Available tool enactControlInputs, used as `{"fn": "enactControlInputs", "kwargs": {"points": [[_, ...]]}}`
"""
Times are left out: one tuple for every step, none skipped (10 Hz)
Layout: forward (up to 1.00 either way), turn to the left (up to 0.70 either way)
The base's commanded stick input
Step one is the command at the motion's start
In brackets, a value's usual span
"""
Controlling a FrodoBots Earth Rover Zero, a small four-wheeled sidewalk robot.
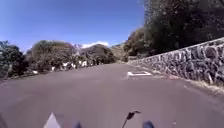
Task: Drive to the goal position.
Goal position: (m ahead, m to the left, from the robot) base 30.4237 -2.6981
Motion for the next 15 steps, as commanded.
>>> {"fn": "enactControlInputs", "kwargs": {"points": [[0.85,0.0],[0.85,0.0],[0.85,0.0],[0.85,0.0],[0.85,0.0],[0.85,0.0],[0.85,0.0],[0.85,0.0],[0.85,0.0],[0.85,0.0],[0.85,0.0],[0.85,0.0],[0.85,0.0],[0.85,0.0],[0.85,0.0]]}}
